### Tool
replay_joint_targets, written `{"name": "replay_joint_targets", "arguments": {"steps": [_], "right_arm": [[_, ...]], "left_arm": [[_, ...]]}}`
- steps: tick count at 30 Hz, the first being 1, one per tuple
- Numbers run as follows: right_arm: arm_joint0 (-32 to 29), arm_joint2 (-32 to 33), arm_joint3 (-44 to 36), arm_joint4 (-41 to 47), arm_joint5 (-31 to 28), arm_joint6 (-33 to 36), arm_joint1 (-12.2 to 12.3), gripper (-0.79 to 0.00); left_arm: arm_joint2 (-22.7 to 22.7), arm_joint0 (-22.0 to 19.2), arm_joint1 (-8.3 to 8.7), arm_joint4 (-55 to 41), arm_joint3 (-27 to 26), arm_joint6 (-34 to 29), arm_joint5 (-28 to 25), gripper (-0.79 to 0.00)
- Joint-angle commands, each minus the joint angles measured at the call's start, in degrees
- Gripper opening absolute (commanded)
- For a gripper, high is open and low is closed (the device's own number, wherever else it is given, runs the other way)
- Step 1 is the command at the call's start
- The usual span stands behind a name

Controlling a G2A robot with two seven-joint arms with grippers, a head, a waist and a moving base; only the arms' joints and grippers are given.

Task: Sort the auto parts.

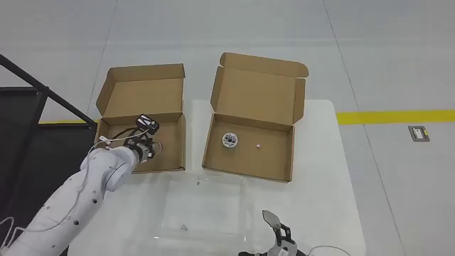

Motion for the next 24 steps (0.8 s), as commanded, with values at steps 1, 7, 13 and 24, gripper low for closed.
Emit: {"name": "replay_joint_targets", "arguments": {"steps": [1, 7, 13, 24], "right_arm": [[0.00, 0.00, 0.00, 0.00, 0.00, 0.00, 0.00, 0.000], [0.00, 0.00, 0.00, 0.00, 0.00, 0.00, 0.00, 0.000], [0.00, 0.00, 0.00, 0.00, 0.00, 0.00, 0.00, 0.000], [0.00, 0.00, 0.00, 0.00, 0.00, 0.00, 0.00, 0.000]], "left_arm": [[2.02, -1.90, -1.62, -0.02, 3.46, -0.11, 0.22, -0.785], [6.43, -6.00, -6.07, -0.84, 12.45, 1.04, -0.39, -0.785], [7.34, -8.30, -8.70, -1.69, 17.77, 3.71, -1.50, -0.089], [-3.00, -2.00, -4.15, 3.49, 2.04, 6.85, -1.14, 0.000]]}}
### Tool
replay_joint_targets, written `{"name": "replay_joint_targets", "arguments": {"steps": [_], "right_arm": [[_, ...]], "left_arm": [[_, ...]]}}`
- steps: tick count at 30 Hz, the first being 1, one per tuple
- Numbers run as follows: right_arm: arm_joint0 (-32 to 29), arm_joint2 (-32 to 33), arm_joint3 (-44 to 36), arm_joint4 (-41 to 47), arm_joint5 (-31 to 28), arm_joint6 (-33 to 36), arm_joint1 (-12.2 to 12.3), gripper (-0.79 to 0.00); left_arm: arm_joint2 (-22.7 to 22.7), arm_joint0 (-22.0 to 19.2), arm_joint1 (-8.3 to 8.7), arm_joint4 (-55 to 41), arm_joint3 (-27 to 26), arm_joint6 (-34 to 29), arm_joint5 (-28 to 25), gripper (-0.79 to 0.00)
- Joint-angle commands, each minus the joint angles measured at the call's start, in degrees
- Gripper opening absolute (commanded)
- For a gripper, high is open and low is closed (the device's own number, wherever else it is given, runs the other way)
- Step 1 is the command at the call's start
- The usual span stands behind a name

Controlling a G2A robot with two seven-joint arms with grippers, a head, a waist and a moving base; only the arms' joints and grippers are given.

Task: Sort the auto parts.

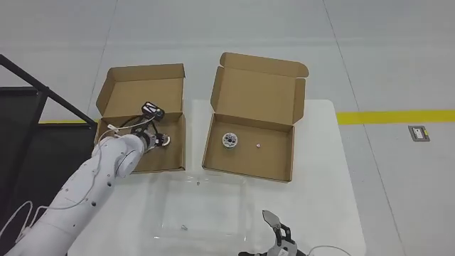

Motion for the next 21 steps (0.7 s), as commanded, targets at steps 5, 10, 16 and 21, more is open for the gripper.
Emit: {"name": "replay_joint_targets", "arguments": {"steps": [5, 10, 16, 21], "right_arm": [[0.00, 0.00, 0.00, 0.00, 0.00, 0.00, 0.00, 0.000], [0.00, 0.00, 0.00, 0.00, 0.00, 0.00, 0.00, 0.000], [0.00, 0.00, 0.00, 0.00, 0.00, 0.00, 0.00, 0.000], [0.00, 0.00, 0.00, 0.00, 0.00, 0.00, 0.00, 0.000]], "left_arm": [[-11.96, 13.24, 5.57, 6.75, -23.68, -0.51, -0.25, 0.000], [-22.23, 27.36, 9.42, 14.85, -43.30, -2.91, -4.47, 0.000], [-28.91, 38.62, 11.91, 22.22, -56.09, -0.63, -20.26, 0.000], [-30.01, 41.01, 13.26, 31.75, -59.08, 4.03, -38.43, 0.000]]}}
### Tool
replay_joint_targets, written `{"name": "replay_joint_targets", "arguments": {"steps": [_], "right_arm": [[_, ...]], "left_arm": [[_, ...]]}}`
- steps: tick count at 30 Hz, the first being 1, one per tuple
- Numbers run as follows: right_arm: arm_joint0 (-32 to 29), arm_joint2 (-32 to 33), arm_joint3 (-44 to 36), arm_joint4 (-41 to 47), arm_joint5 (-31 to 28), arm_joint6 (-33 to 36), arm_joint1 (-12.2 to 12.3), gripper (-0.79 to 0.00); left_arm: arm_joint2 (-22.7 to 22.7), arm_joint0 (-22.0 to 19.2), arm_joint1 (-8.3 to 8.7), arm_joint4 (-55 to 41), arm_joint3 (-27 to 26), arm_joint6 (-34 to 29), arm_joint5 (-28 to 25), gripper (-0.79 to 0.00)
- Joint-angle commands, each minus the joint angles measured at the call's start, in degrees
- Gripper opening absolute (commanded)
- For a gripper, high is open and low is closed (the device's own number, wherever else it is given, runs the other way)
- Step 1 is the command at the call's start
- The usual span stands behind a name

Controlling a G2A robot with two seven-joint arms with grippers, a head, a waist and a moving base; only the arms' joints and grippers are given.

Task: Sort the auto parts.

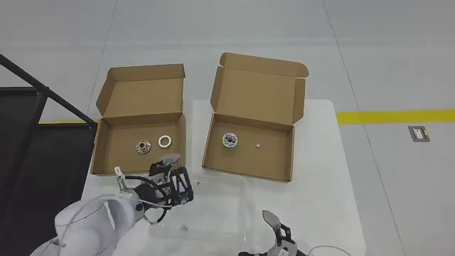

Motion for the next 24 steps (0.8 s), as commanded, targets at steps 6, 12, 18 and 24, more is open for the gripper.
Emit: {"name": "replay_joint_targets", "arguments": {"steps": [6, 12, 18, 24], "right_arm": [[0.00, 0.00, 0.00, 0.00, 0.00, 0.00, 0.00, 0.000], [0.00, 0.00, 0.00, 0.00, 0.00, 0.00, 0.00, 0.000], [-1.32, -0.40, -1.02, 1.30, 4.58, 4.82, -0.28, 0.000], [-2.63, 0.96, -0.80, 3.01, 5.83, 4.40, -0.06, 0.000]], "left_arm": [[0.50, 0.00, 0.56, 6.63, -0.51, 2.67, -10.09, 0.000], [0.50, 0.00, 0.56, 6.63, -0.51, 2.67, -10.09, 0.000], [2.76, -3.02, 0.35, 5.92, 2.70, 2.77, -18.65, 0.000], [14.28, -11.52, 0.79, 4.80, 7.68, -0.22, -19.77, 0.000]]}}
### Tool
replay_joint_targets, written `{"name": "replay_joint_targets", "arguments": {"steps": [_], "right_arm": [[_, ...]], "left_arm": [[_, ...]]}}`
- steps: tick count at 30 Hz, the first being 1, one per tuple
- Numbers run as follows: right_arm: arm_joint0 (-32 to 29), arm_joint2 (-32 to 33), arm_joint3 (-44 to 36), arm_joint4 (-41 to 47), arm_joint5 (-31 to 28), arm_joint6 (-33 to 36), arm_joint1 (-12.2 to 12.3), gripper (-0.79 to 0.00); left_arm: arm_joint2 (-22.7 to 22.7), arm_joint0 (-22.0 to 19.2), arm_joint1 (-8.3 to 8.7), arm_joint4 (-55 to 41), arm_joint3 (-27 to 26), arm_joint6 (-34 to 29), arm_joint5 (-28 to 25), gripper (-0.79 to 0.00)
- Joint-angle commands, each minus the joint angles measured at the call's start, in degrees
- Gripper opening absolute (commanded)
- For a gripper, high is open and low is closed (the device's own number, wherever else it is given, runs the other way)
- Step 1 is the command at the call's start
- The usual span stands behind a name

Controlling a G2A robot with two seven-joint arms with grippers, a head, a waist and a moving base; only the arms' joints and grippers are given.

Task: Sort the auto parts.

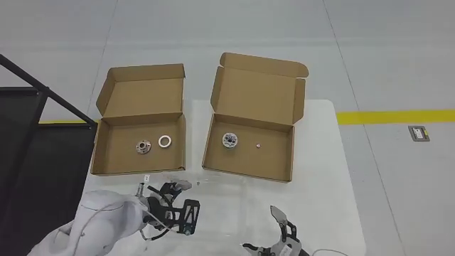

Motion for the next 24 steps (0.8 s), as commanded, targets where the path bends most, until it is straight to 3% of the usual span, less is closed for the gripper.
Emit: {"name": "replay_joint_targets", "arguments": {"steps": [1, 7, 13, 19, 24], "right_arm": [[-0.56, 0.70, 0.21, 0.47, -0.01, -0.64, 0.15, 0.000], [-2.26, 2.26, 0.11, 1.52, 0.79, -2.60, 0.50, 0.000], [-3.04, 2.90, -0.07, 1.97, 1.24, -3.42, 0.71, 0.000], [-2.94, 2.82, -0.16, 2.11, 1.09, -3.12, 0.82, 0.000], [-2.86, 2.74, -0.18, 2.15, 1.18, -2.90, 0.89, 0.000]], "left_arm": [[5.90, -3.90, 0.39, -0.35, 1.88, -1.74, 0.03, 0.000], [20.14, -15.55, 0.02, -4.35, 6.75, -6.87, 0.03, 0.000], [30.36, -24.27, -1.46, -9.81, 10.43, -12.71, 0.03, 0.000], [36.79, -29.22, -2.73, -14.31, 12.50, -17.25, 0.03, 0.000], [39.08, -30.87, -3.64, -16.00, 14.24, -19.10, 0.03, 0.000]]}}
